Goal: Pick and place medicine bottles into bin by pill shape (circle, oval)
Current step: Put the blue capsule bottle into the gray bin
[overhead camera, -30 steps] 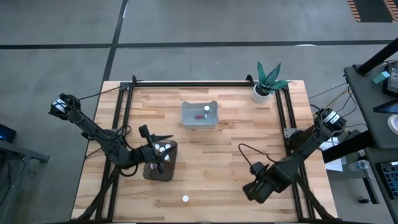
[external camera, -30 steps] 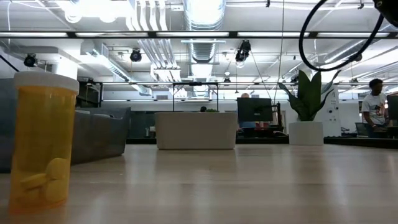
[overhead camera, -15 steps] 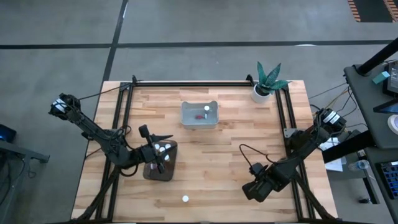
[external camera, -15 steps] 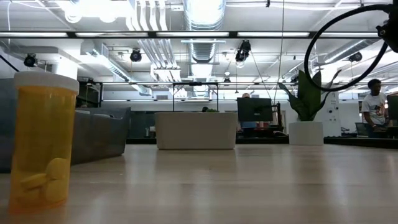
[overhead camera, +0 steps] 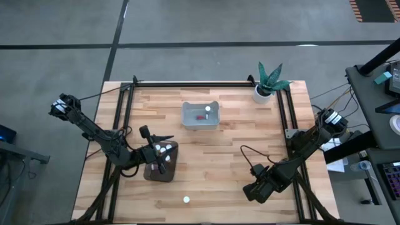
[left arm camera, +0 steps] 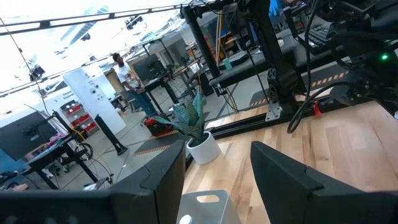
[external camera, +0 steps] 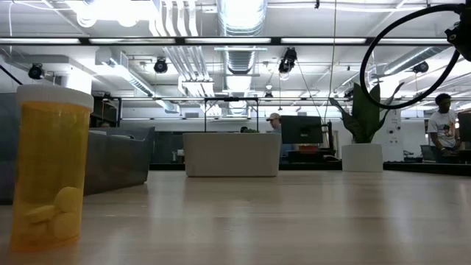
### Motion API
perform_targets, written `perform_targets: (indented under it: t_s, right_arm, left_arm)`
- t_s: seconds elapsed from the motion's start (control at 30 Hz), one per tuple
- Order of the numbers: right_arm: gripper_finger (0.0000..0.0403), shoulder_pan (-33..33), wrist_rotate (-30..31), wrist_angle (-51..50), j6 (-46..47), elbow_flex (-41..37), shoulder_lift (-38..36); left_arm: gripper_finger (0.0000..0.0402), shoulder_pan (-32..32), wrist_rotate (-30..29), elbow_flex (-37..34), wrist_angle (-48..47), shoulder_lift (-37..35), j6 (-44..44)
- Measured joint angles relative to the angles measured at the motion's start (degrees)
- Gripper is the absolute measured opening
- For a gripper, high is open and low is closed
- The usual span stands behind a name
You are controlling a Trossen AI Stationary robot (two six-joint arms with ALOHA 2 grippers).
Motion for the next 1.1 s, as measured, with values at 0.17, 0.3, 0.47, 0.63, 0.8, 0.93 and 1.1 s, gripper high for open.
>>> perform_targets:
  t_s: [0.17,0.3,0.47,0.63,0.8,0.93,1.1]
  right_arm:
    - [0.0110,0.00,-0.13,-0.02,0.04,0.00,-0.03]
    - [0.0110,-0.04,-0.15,-0.92,-0.67,0.90,-0.58]
    - [0.0110,-2.43,0.08,-2.85,-4.55,4.12,-0.83]
    - [0.0110,-7.38,1.43,-3.65,-13.06,7.88,-0.83]
    - [0.0111,-13.71,1.71,-3.54,-24.03,12.09,-0.74]
    - [0.0111,-19.26,1.83,-3.57,-34.71,16.11,-0.03]
    - [0.0111,-26.21,1.31,-4.61,-48.36,22.66,2.44]
  left_arm:
    - [0.0167,0.00,-0.02,0.00,0.00,-0.01,-0.01]
    - [0.0167,0.01,-0.02,0.00,0.00,0.00,-0.01]
    - [0.0167,0.02,-0.04,-0.02,0.00,-0.01,-0.01]
    - [0.0167,0.02,-0.02,-0.02,0.00,-0.01,-0.01]
    - [0.0167,0.02,-0.04,-0.02,0.00,-0.01,-0.02]
    - [0.0167,0.02,-0.04,-0.02,0.00,-0.01,-0.01]
    - [0.0167,0.02,-0.04,-0.02,0.00,-0.01,-0.02]
